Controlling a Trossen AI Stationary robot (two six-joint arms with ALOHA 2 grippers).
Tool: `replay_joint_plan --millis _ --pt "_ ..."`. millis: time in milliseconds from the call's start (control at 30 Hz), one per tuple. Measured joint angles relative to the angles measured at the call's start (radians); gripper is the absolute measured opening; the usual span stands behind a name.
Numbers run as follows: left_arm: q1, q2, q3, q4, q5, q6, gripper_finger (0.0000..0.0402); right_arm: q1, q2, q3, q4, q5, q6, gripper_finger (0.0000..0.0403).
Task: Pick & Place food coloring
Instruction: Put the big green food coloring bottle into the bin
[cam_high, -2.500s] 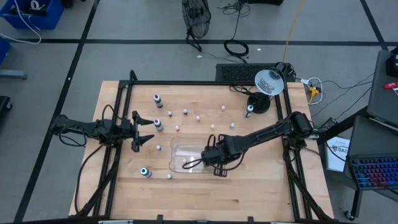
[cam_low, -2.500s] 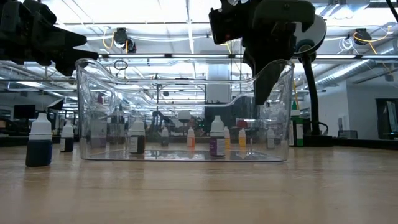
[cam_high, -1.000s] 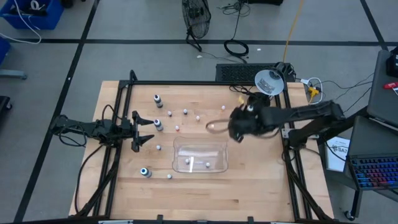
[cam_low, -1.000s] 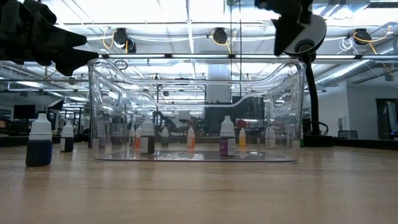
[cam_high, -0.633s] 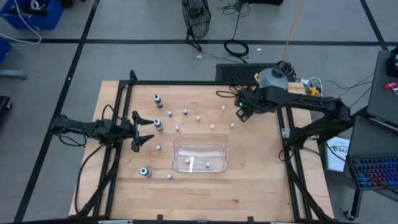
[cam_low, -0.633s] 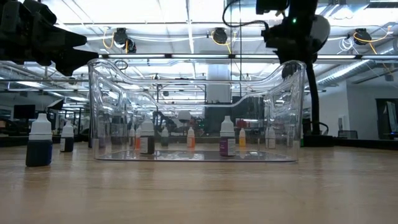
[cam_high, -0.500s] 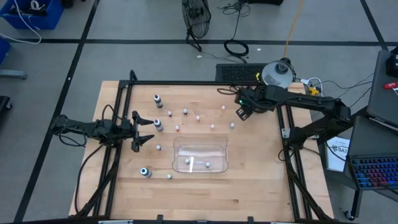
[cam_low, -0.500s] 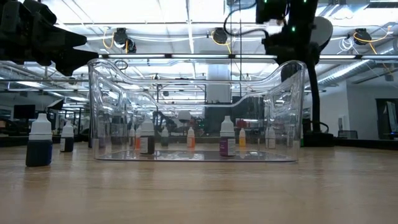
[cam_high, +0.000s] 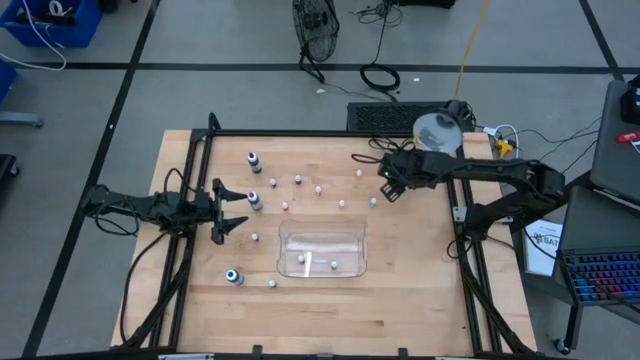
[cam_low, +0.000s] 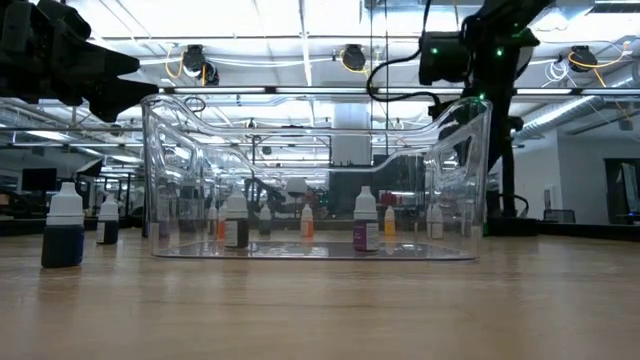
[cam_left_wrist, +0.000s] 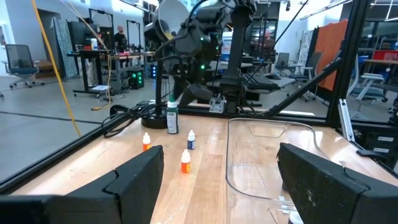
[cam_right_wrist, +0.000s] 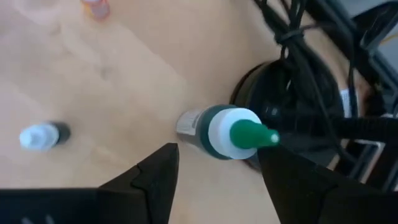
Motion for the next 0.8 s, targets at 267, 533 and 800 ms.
replay_joint_plan --millis 267,533,800 --pt "0.0 0.0 0.0 0.0 0.0 0.0 0.031 -0.011 0.005 -0.032 0.054 -0.005 -0.007 0.0203" --pt "0.0 0.0 0.0 0.0 0.0 0.0 0.031 -0.011 0.005 -0.033 0.088 -0.011 -0.006 0.0203" --pt "0.0 0.0 0.0 0.0 0.0 0.0 0.031 -0.013 0.005 -0.033 0.102 -0.025 -0.003 0.0203"
